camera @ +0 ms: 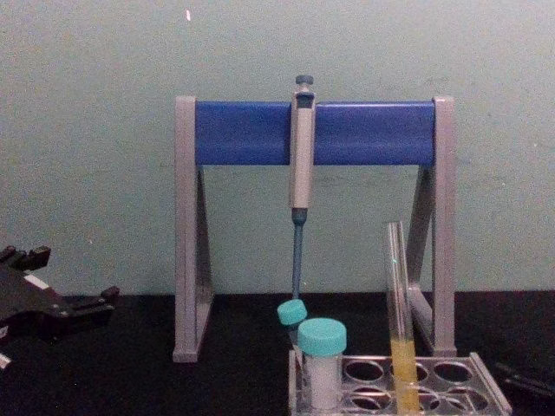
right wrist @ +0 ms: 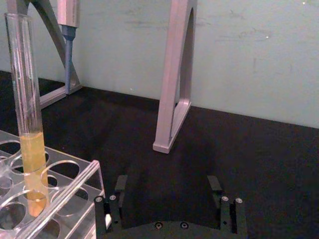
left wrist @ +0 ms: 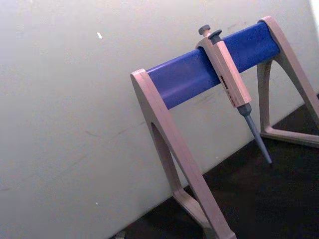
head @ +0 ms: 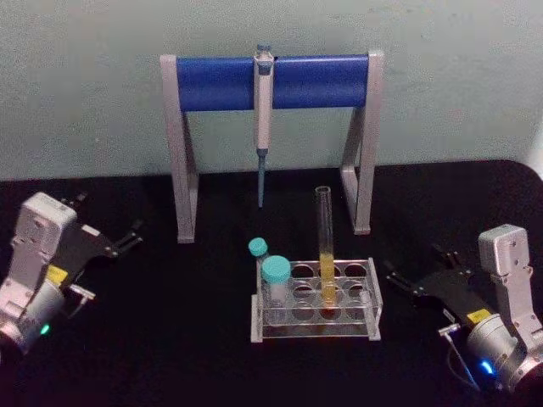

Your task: Pick up the test tube from the test tube rack, shake it, then place it back into the test tube rack.

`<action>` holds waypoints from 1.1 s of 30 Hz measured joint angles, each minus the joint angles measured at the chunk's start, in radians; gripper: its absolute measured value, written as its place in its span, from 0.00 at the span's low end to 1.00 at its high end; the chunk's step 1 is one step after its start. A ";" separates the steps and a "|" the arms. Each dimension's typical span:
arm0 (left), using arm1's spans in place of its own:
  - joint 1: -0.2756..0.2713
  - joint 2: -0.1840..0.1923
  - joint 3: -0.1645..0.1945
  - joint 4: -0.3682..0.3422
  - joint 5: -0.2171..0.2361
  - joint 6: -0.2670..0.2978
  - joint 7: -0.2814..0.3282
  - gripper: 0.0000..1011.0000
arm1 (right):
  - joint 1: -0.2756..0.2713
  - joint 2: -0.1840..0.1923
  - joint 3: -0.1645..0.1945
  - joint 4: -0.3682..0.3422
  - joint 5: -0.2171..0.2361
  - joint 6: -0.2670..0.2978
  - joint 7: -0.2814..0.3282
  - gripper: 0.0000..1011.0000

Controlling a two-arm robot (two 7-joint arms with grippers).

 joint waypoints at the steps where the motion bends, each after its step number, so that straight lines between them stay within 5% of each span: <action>1: 0.000 0.000 0.000 0.000 0.000 0.000 0.000 1.00 | 0.000 0.000 0.000 0.000 0.000 0.000 0.000 0.99; 33: 0.000 0.000 0.000 0.000 0.000 0.000 0.000 1.00 | -0.001 0.001 0.000 -0.003 0.002 0.000 -0.001 0.99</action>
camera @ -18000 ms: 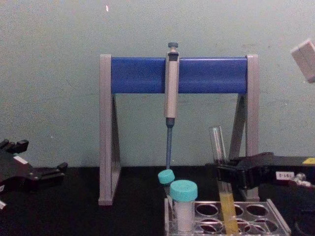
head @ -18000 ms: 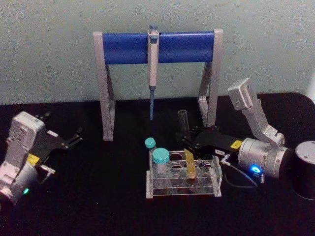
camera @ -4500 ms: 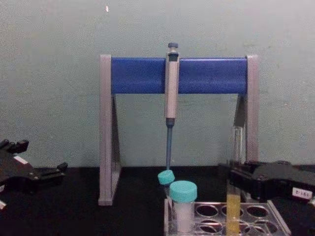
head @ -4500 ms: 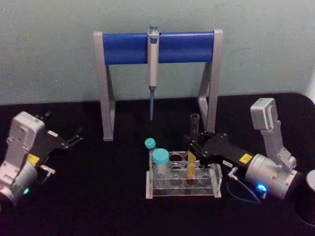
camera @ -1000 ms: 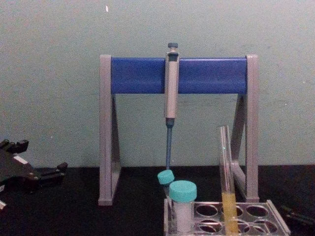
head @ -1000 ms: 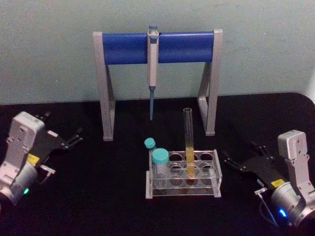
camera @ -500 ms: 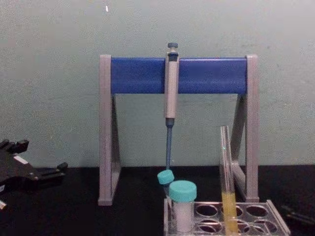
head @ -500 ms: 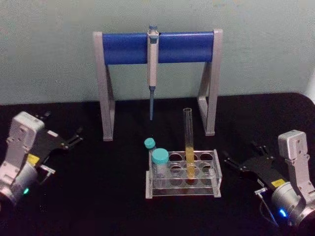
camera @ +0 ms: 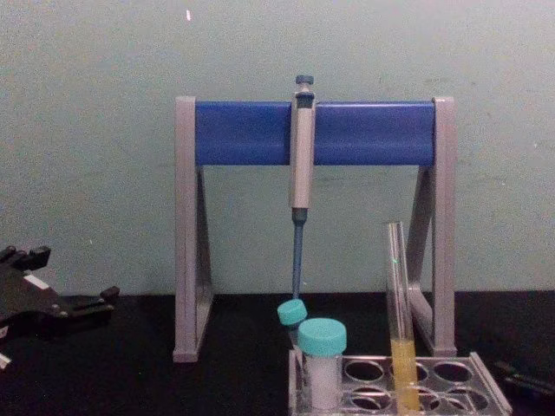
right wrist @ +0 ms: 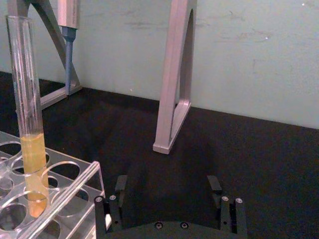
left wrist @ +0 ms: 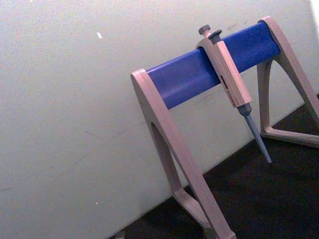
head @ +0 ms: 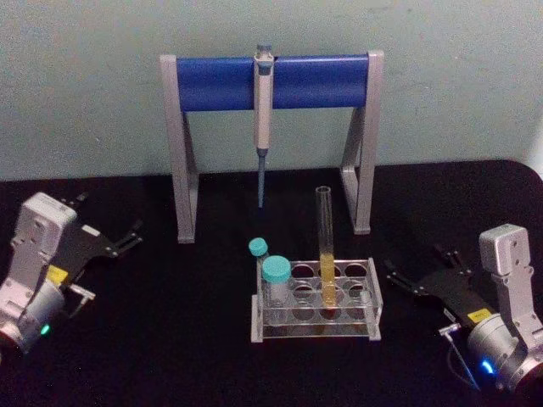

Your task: Pick up the test tube from the test tube rack, shake it, then place it back into the test tube rack.

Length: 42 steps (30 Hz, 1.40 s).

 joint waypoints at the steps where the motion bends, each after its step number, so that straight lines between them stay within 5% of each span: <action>1: 0.000 0.000 0.000 0.000 0.000 0.000 0.000 1.00 | 0.000 0.000 0.000 0.000 0.000 0.000 0.000 0.99; 42: 0.000 0.000 0.000 0.000 0.000 0.000 0.000 1.00 | 0.000 0.000 0.000 0.000 0.000 0.000 0.000 0.99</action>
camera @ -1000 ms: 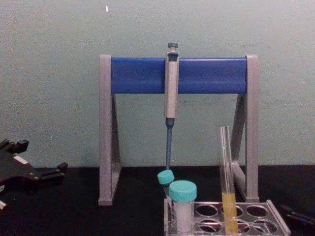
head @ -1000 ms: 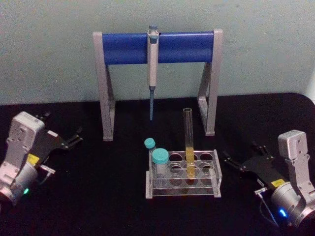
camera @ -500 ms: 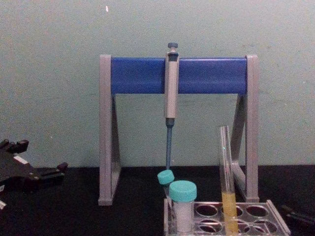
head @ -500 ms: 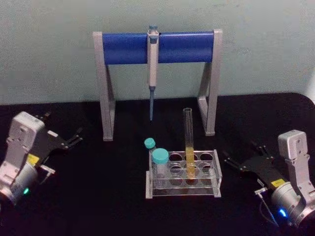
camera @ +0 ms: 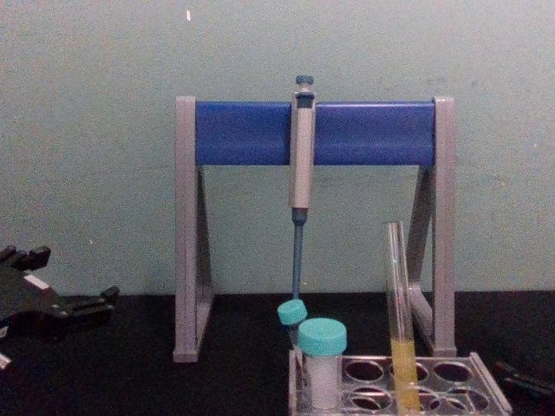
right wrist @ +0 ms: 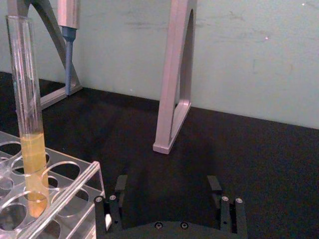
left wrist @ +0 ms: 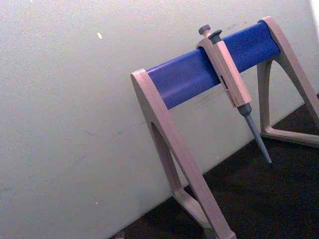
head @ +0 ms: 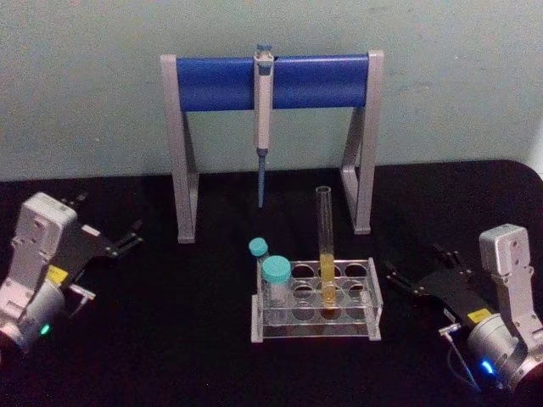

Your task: Pick up the test tube from the test tube rack, shake it, then place it back into the test tube rack.

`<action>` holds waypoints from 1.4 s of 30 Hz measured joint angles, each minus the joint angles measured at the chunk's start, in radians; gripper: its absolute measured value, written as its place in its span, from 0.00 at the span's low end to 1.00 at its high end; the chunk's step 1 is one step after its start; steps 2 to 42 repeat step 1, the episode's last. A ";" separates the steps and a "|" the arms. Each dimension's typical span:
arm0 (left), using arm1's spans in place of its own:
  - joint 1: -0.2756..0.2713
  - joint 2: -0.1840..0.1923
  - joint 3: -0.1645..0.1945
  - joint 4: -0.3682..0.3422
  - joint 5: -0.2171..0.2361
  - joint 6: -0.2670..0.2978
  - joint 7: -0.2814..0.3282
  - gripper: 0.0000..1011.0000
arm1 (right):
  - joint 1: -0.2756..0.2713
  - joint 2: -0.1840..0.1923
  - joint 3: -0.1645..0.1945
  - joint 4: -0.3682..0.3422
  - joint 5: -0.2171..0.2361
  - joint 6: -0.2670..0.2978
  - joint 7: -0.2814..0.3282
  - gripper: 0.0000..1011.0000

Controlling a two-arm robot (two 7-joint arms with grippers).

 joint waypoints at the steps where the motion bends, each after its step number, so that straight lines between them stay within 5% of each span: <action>1: 0.000 0.000 0.000 0.000 0.000 0.000 0.000 1.00 | 0.000 0.000 0.000 0.000 0.000 0.000 0.000 0.99; 42: 0.000 0.000 0.000 0.000 0.000 0.000 0.000 1.00 | 0.000 0.000 0.000 0.000 0.000 0.000 0.000 0.99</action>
